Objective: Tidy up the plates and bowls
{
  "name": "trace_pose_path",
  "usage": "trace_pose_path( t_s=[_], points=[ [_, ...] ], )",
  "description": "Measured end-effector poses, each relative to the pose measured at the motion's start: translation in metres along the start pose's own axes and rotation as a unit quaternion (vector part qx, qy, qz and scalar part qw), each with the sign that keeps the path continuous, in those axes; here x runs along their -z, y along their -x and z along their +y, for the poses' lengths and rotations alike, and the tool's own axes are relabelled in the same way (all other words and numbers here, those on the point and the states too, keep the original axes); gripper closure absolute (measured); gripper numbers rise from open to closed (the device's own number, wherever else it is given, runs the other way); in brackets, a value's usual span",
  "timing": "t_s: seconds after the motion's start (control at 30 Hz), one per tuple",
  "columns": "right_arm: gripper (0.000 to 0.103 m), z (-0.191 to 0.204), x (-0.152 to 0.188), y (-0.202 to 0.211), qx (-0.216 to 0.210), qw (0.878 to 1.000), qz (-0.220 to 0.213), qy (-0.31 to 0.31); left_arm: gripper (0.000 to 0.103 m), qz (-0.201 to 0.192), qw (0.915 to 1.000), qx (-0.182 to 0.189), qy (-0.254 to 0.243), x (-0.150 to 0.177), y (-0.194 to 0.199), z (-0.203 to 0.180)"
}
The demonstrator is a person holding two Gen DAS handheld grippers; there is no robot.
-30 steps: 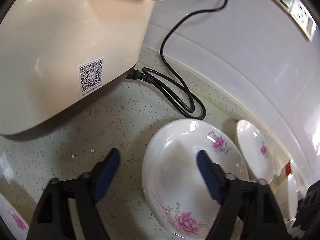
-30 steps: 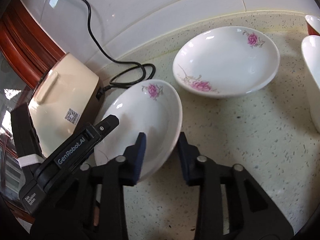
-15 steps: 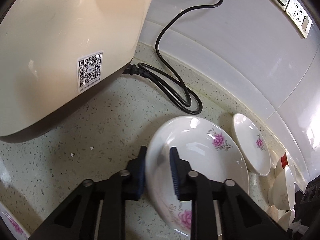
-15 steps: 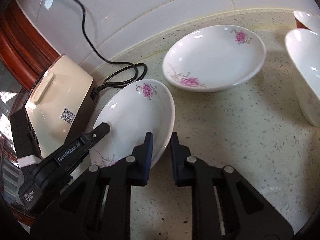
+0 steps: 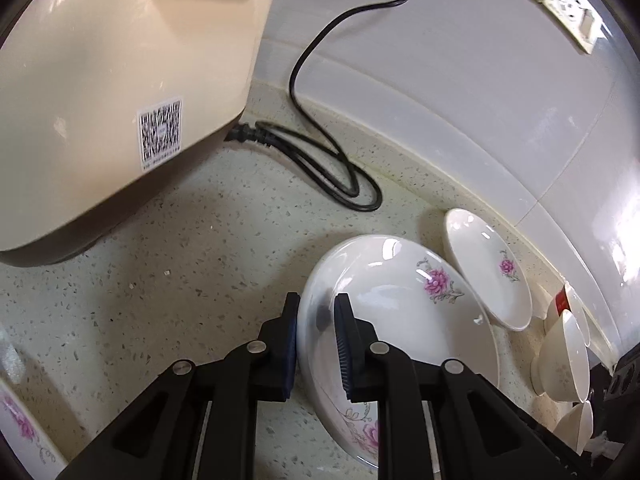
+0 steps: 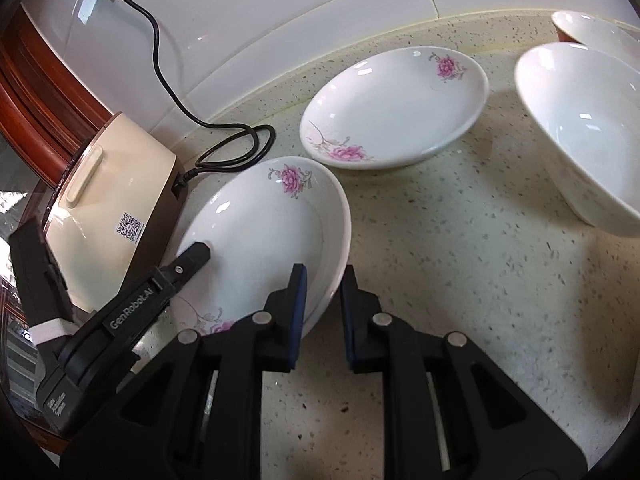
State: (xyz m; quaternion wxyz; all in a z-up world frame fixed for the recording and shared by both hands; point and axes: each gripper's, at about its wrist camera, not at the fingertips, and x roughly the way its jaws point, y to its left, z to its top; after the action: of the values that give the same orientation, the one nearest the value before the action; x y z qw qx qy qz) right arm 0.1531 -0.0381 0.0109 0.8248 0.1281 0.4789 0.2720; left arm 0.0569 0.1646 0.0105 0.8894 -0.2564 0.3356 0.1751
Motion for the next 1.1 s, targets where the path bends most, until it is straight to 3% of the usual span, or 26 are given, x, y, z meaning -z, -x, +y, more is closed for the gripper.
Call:
trace_pose_path(
  t_s=[0.17,0.5,1.1],
  points=[
    [0.083,0.003,0.006,0.016,-0.001,1.0,-0.011,0.015,0.085,-0.026,0.9995,0.005,-0.018,0.003,0.018,-0.005],
    [0.083,0.006,0.014,0.037,-0.019,0.999,-0.02,0.031,0.085,-0.039,0.9989,0.027,0.008,0.017,0.04,0.0],
    [0.083,0.028,0.023,0.034,-0.058,0.997,-0.011,0.048,0.085,-0.107,0.9939,-0.01,0.023,0.021,0.081,0.011]
  ],
)
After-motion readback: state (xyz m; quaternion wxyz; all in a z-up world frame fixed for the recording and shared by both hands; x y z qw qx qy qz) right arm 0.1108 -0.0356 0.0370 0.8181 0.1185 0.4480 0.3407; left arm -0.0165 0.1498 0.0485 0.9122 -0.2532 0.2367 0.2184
